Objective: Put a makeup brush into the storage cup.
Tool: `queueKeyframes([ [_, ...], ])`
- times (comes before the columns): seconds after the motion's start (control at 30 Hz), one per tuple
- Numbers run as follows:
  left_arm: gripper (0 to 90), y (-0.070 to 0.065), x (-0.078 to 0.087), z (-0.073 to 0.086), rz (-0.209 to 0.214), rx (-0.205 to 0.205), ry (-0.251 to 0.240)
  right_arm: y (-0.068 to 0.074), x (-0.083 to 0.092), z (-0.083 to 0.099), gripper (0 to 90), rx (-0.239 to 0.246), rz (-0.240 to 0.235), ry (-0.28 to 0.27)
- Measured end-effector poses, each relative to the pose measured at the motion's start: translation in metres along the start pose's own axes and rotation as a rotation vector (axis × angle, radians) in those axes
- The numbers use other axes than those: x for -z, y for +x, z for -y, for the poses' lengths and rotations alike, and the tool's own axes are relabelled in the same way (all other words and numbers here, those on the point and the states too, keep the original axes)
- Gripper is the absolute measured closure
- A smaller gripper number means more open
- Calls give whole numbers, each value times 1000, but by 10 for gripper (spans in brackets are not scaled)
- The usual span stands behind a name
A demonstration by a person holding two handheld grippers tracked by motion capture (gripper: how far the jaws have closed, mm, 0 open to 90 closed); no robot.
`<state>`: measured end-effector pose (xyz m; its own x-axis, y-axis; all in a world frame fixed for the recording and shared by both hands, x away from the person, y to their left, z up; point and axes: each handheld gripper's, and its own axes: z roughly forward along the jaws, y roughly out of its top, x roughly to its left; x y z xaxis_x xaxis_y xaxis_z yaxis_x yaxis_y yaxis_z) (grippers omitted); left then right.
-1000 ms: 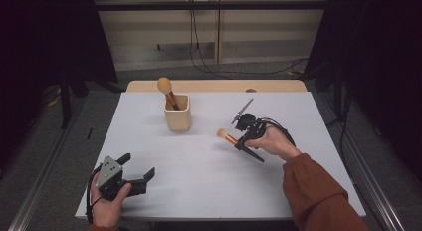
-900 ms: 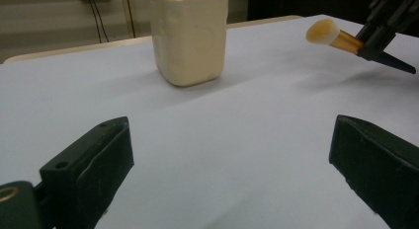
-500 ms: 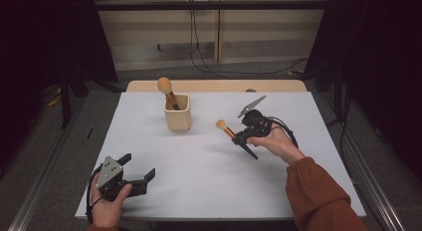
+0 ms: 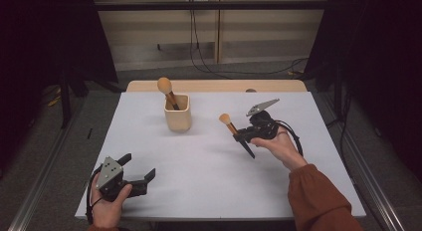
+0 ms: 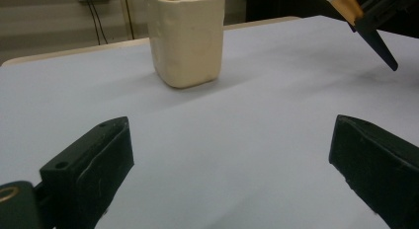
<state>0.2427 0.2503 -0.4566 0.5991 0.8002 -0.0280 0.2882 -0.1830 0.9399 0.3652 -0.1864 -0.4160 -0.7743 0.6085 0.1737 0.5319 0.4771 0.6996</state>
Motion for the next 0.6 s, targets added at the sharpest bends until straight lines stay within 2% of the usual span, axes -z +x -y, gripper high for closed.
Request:
queueKeyframes([
  [0.13, 34, 1, 1, 0, -4, 1, -5, 0, 3, 5, 744, -4, 10, -51],
  [0.27, 34, 1, 1, 0, -4, 4, -6, 1, 7, 11, 744, 1, 15, -126],
  [0.6, 35, 1, 0, 0, -5, 5, -5, 5, 10, 23, 744, 23, 32, -238],
])
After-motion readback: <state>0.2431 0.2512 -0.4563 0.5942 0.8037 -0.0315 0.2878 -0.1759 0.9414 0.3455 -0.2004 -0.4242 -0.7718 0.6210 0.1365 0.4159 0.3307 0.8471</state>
